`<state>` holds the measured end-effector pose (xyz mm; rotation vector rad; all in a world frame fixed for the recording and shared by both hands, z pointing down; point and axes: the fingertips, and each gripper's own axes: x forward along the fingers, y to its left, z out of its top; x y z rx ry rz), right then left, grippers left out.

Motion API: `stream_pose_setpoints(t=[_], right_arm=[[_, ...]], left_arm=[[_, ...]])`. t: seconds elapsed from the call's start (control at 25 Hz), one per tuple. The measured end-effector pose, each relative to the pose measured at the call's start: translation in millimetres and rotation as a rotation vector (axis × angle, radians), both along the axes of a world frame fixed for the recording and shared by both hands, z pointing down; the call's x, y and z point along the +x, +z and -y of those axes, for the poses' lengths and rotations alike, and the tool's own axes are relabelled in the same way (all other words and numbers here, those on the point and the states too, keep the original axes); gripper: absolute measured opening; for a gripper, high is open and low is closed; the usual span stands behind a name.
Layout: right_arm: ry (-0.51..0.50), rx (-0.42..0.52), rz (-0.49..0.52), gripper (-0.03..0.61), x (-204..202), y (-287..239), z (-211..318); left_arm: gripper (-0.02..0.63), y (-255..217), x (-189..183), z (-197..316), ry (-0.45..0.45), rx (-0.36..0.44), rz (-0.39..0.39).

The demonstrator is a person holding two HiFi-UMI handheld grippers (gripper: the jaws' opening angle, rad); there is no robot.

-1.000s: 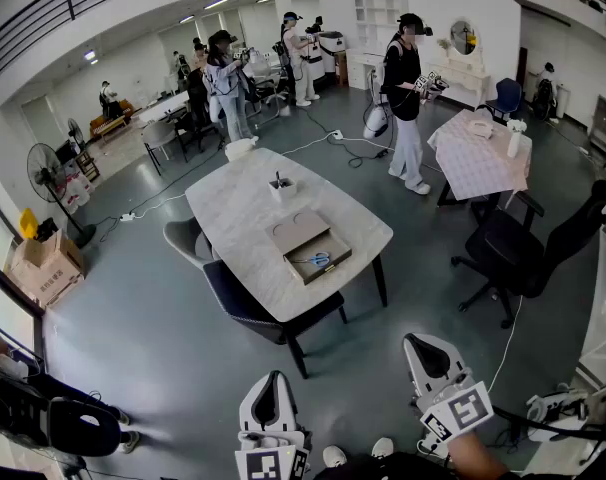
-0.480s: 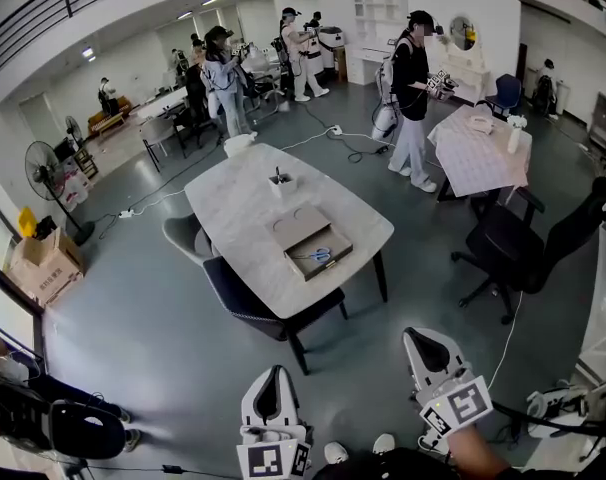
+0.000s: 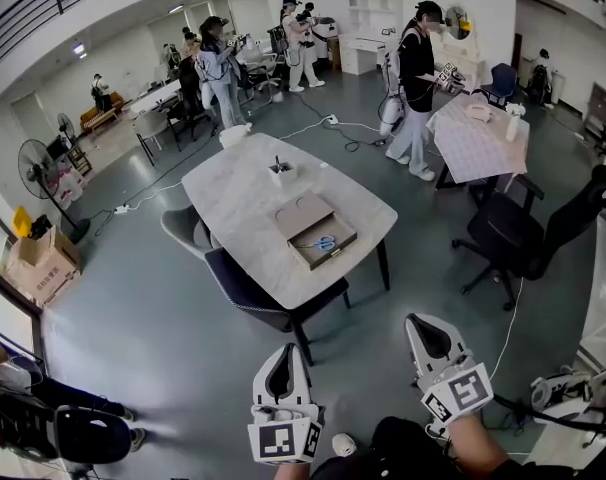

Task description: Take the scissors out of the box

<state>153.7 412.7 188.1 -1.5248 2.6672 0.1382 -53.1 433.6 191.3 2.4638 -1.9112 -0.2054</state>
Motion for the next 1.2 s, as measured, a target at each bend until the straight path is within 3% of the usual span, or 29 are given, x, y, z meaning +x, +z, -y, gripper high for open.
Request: stream_pose_setpoints(t=[0.56, 1.2], right_arm=[[0.011, -0.036, 0.008, -0.003, -29, 20, 52], [-0.027, -0.054, 0.004, -0.003, -31, 30, 217]], left_arm=[[0.017, 11, -25, 59, 0.012, -0.008, -0.006], [0.017, 35, -13, 217, 0.004, -0.071, 0.001]])
